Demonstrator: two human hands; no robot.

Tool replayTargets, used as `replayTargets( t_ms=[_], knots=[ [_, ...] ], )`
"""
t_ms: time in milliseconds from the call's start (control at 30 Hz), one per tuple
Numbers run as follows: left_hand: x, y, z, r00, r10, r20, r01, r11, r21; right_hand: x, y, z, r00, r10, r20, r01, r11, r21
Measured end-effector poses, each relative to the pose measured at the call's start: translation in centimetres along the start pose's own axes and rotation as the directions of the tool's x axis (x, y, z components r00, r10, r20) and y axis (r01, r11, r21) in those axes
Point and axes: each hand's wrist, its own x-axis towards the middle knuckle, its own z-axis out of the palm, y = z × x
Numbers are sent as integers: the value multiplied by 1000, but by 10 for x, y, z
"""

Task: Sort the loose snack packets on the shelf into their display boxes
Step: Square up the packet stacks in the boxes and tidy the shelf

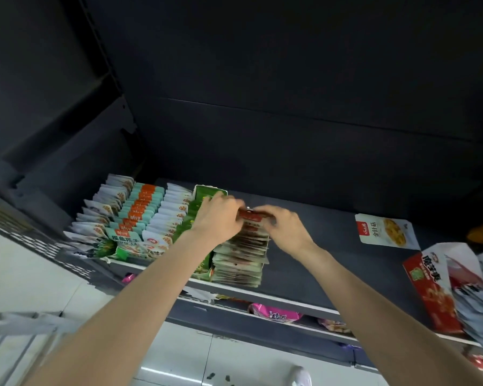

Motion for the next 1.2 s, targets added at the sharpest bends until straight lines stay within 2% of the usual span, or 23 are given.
replayTargets(
  t_ms=[100, 167, 233, 300, 367, 500, 633, 667, 733, 833, 900, 967, 1033, 1100, 1200],
  knots=[
    [6, 29, -3, 979, 76, -190, -94, 991, -90, -2, 15, -23, 982, 97, -160, -72, 986, 153],
    [16, 57, 4, 963, 142, -229, -179, 972, -150, -3, 43, -37, 961, 197, -192, -170, 974, 150],
    [31, 90, 20, 962, 177, -208, -227, 943, -244, -3, 77, -46, 939, 283, -196, -268, 958, 102],
    [48, 120, 46, 982, 157, -103, -182, 931, -317, -2, 113, -50, 914, 368, -171, -370, 929, 21],
    [65, 139, 78, 993, 105, 54, -80, 936, -343, -2, 148, -49, 885, 447, -126, -456, 889, -45],
    [90, 142, 145, 949, -39, 313, 110, 971, -214, 2, 211, -52, 824, 561, -77, -566, 812, -141],
    [102, 132, 183, 902, -104, 419, 180, 973, -145, 11, 249, -56, 722, 687, -79, -679, 682, -270],
    [102, 131, 189, 901, -113, 419, 186, 973, -138, 10, 247, -51, 735, 674, -72, -653, 676, -340],
    [102, 136, 196, 930, -122, 348, 191, 966, -172, 1, 238, -38, 823, 563, -77, -542, 738, -402],
    [101, 153, 199, 973, -108, 202, 183, 896, -404, -7, 227, -28, 918, 393, -43, -388, 876, -287],
    [103, 164, 197, 958, -175, 228, 273, 800, -534, 0, 234, -35, 934, 354, -52, -354, 893, -278],
    [107, 172, 197, 924, -251, 289, 376, 733, -567, 11, 248, -49, 927, 372, -49, -365, 863, -350],
    [111, 173, 197, 888, -323, 328, 458, 689, -561, 24, 255, -60, 918, 396, 29, -352, 845, -402],
    [112, 173, 199, 870, -345, 351, 490, 671, -556, 35, 253, -66, 925, 358, 129, -259, 841, -474],
    [105, 167, 203, 886, -310, 344, 455, 720, -525, 45, 242, -65, 920, 279, 277, -57, 792, -608]
  ],
)
